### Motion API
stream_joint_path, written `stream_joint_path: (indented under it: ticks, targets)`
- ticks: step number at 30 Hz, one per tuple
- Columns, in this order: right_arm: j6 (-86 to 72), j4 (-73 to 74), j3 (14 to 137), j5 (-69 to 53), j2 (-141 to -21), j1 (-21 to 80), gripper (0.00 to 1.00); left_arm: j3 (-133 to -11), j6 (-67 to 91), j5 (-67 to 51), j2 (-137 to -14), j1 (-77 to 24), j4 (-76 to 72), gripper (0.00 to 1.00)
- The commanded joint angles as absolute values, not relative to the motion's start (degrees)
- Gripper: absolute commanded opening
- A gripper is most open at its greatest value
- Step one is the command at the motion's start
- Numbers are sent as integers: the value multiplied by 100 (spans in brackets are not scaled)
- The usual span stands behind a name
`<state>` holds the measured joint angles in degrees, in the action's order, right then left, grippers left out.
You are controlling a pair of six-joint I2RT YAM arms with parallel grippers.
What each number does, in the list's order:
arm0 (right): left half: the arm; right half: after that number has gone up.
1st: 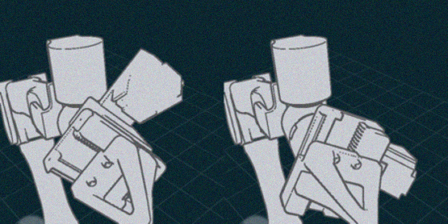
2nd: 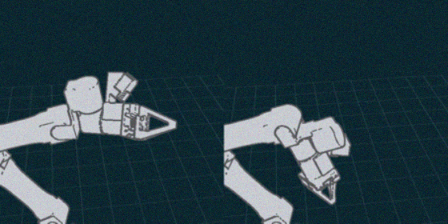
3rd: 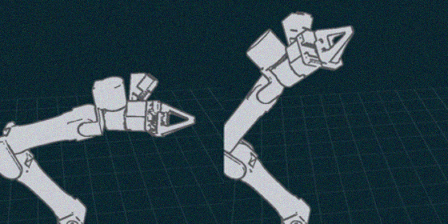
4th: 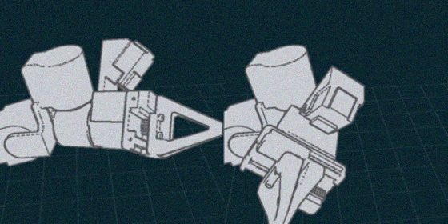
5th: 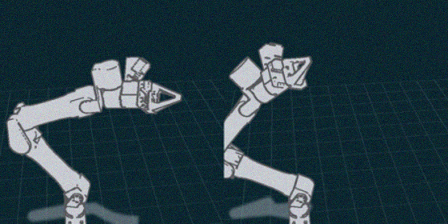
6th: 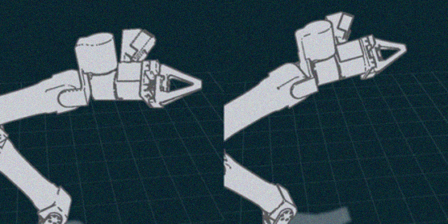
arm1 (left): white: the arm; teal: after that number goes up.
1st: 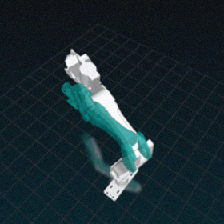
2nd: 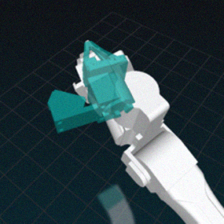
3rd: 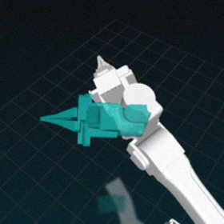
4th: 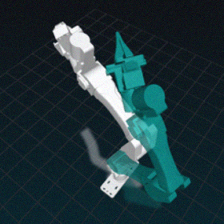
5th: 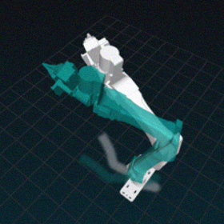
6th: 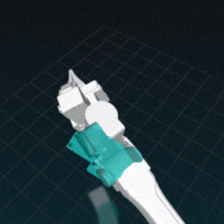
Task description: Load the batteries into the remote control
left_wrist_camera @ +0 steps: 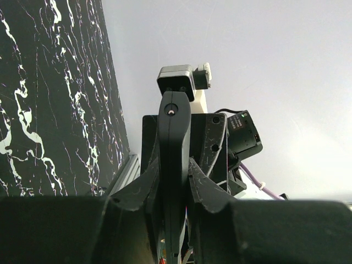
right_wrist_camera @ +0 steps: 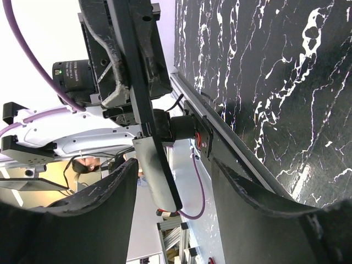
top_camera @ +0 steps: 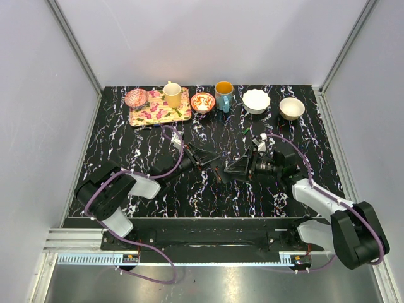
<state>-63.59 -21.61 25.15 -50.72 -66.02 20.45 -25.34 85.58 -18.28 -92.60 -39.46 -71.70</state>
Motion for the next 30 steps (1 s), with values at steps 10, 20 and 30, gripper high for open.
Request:
stream_joint_path:
  ticks: [10, 20, 30]
  targets:
    - [-6065, -2022, 2751, -5151, -6785, 2144, 58, -2681, 8561, -1767, -9176, -3938, -9035, 0]
    - [-6196, -2223, 2821, -5019, -7013, 2408, 54, -2716, 8569, -1723, -9220, -3955, -9018, 0]
    - [-6258, -2145, 2865, -4843, -7049, 2514, 48, -2689, 8490, -1714, -9185, -3981, -8868, 0]
